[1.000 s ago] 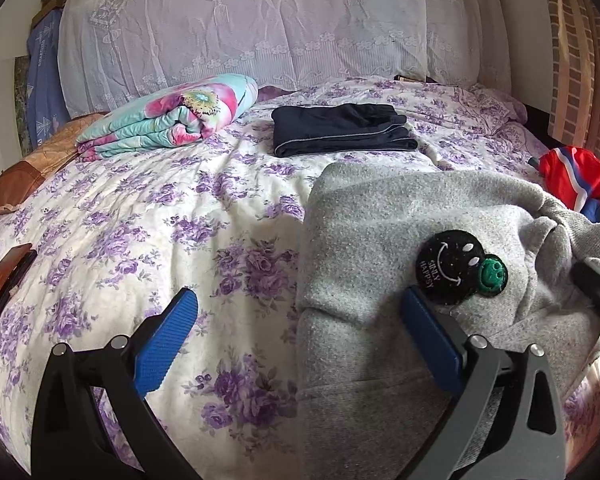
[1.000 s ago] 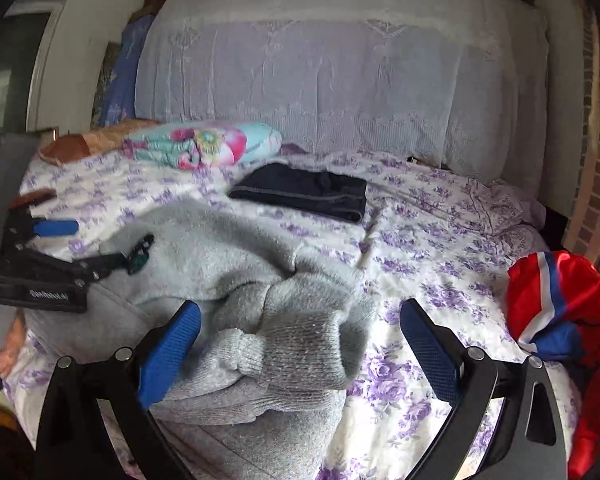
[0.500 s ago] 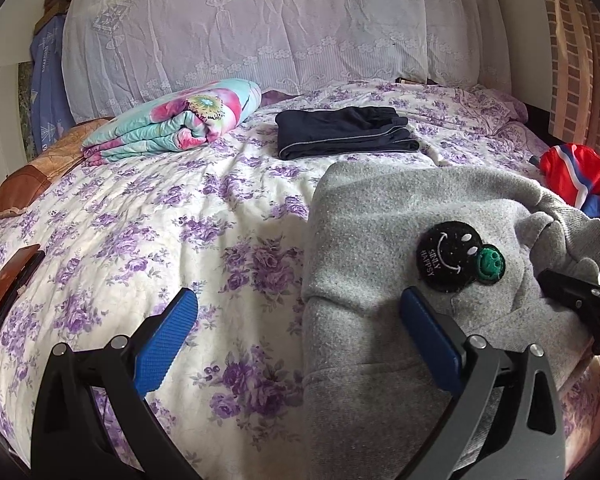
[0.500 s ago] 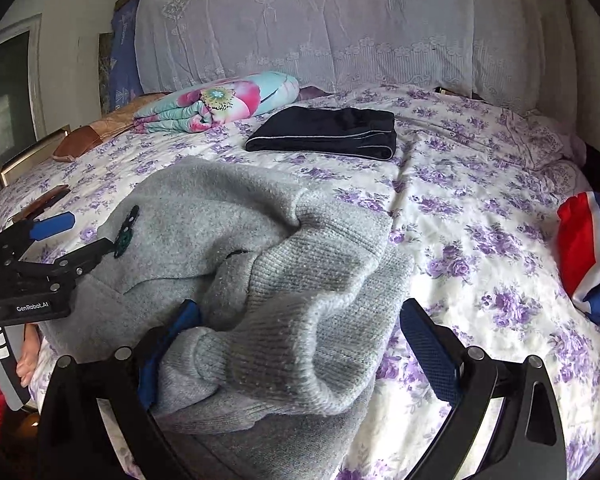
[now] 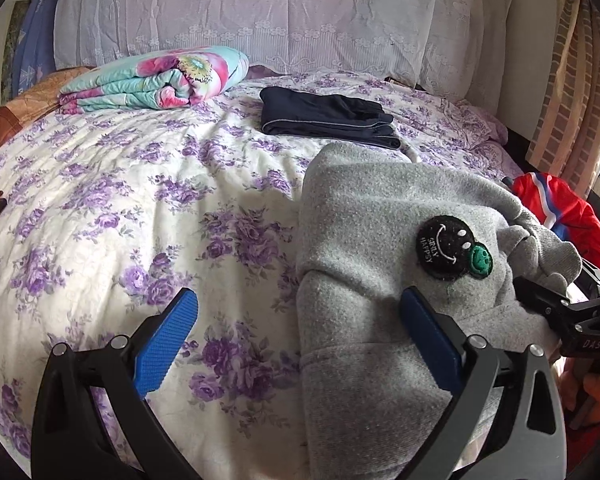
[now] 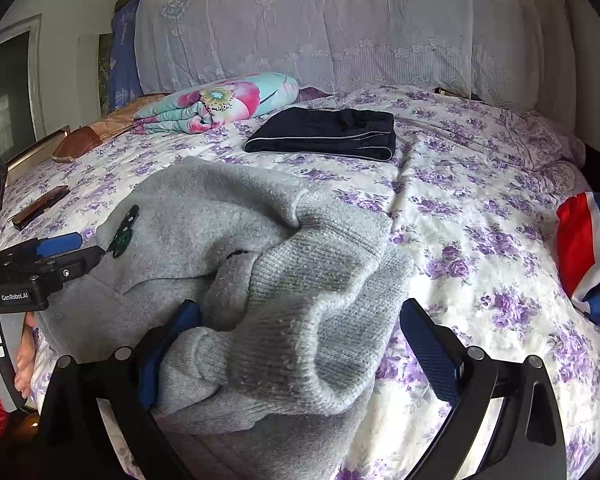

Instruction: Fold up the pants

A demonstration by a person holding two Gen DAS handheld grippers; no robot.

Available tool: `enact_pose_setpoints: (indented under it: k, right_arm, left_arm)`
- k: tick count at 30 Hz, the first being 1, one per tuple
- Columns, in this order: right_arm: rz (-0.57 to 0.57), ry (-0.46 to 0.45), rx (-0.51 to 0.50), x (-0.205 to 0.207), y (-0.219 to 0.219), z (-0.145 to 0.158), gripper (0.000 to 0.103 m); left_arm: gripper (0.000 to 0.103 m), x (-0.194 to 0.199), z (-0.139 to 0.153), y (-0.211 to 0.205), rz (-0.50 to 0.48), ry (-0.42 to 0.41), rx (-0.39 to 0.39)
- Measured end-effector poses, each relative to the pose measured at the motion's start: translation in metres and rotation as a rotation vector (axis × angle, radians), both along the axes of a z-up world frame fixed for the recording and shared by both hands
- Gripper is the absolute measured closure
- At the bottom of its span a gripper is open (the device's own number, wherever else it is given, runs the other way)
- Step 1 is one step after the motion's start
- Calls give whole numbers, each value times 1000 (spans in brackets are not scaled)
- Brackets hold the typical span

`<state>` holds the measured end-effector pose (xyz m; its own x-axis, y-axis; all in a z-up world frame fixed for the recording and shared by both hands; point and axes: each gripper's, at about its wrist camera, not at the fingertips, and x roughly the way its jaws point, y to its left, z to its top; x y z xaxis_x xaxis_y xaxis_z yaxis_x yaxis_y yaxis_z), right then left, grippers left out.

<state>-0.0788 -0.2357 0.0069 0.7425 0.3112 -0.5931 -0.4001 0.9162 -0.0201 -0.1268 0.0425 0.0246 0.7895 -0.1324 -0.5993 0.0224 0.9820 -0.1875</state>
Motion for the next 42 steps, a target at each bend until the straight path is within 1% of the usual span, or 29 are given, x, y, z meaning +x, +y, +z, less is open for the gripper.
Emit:
enact_pose_setpoints:
  k: [2,6,9,11,15,16,18,19,20,22,23,25,26,27,29,32,34,35,37,38,40,42]
  right_arm:
    - [0,0,0,0,0,0,3]
    - [0,2,2,0,0,0,3]
    - [0,2,2,0,0,0,3]
    - [0,2,3,0,-1,0,3]
    - [0,1,2,0,-1,0,3]
    - [-3,-6,1,-1,-1,0,3]
    - [-20,-52,-11,-9,3,4,3]
    - [-40,-95,-28,-16,4,6,3]
    - [-66,-139,-55,-25,8,8,3]
    - [-111,-203,-120,-40,18,7,3]
    - [-115,-219,-157,-47,25,5,3]
    - [-112,-211,-214,-53,37,0,3]
    - [-115,-189,-217,-52,38,-1,3]
    - [-123,-169,-192,-51,35,-2,3]
    - [-107,-108,-97,-47,22,-3,3]
    - [-62,27,82,-35,-4,-7,3]
    - [-60,88,179,-32,-16,-7,3]
    - [-74,91,203,-33,-19,-3,3]
    - [-95,37,215,-40,-18,12,3]
    - [-102,-3,206,-42,-14,22,3]
    - [-97,-67,170,-42,-1,43,3]
    - [-89,-72,122,-25,12,60,3]
  left_arm:
    - [4,-2,-3,3,7,9,-12]
    - [4,-7,0,3,-1,15,27]
    - [4,-12,4,4,-9,28,24]
    - [5,-16,6,4,-54,31,0]
    - [5,-26,2,-2,-193,39,-129]
    - [5,-29,0,-7,-214,40,-132]
    - [4,-29,-6,-18,-202,66,-78]
    - [4,-28,-9,-20,-198,72,-71]
    - [4,-28,-12,-18,-196,72,-94]
    - [4,-27,-20,-10,-198,88,-172]
    - [4,-26,-21,-8,-199,84,-179]
    - [4,-30,-19,-14,-187,73,-123]
    - [4,-32,-18,-16,-174,69,-95]
    - [4,-34,-17,-19,-161,67,-75]
    - [4,-36,-13,-20,-148,84,-59]
    - [4,-35,-8,-14,-155,139,-65]
    - [4,-37,-2,-11,-156,160,-42]
    - [4,-38,1,-10,-144,163,-19]
    - [4,-39,8,-9,-120,175,10]
    - [4,-39,11,-10,-117,165,16]
    - [4,-37,23,-18,-133,119,51]
    - [4,-27,37,-29,-139,91,110]
